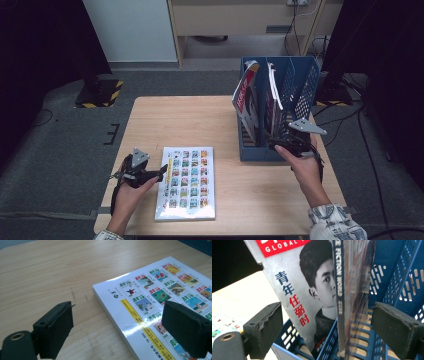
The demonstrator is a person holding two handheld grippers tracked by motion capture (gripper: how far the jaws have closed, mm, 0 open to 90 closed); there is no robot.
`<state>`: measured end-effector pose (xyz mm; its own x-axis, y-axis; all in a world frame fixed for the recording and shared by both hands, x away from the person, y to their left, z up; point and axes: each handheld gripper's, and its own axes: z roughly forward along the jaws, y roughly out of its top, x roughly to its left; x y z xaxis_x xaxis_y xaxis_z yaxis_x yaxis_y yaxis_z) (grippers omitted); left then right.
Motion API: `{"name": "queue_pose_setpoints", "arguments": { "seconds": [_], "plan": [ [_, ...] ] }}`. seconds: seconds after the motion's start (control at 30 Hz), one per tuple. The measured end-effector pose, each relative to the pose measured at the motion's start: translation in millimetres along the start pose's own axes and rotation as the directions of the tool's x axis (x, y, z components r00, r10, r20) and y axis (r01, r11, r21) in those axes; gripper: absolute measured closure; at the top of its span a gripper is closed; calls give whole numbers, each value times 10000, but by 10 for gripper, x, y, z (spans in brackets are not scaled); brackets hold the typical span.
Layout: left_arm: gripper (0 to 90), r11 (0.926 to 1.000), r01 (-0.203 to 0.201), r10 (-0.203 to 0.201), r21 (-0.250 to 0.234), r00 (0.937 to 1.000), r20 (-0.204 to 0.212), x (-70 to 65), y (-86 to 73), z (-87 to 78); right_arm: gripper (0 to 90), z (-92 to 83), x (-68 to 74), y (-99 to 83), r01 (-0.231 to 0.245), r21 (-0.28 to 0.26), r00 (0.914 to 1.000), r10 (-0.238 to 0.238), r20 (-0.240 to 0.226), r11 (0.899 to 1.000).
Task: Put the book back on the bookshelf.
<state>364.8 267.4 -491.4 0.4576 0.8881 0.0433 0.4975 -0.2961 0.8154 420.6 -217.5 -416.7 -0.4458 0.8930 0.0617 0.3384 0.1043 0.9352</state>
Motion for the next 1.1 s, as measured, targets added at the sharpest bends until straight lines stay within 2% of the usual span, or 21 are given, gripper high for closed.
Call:
{"name": "queue_pose_setpoints", "arguments": {
  "seconds": [0.5, 1.03, 1.1],
  "plan": [
    [99, 10000, -3, 3, 7, 10000, -16, -2, -1, 2, 129, -74, 65, -98, 169, 85, 9996, -167, -213, 9998],
    [99, 10000, -6, 6, 30, 10000, -10, -5, -2, 6, 166, -206, 152, -160, 284, 57, 9996, -284, 27, 9996],
    [99, 10000, -4, 4, 40, 10000, -2, -5, -3, 9, 180, -229, 161, -164, 283, 84, 9996, -282, -93, 9996]
  ]
}}
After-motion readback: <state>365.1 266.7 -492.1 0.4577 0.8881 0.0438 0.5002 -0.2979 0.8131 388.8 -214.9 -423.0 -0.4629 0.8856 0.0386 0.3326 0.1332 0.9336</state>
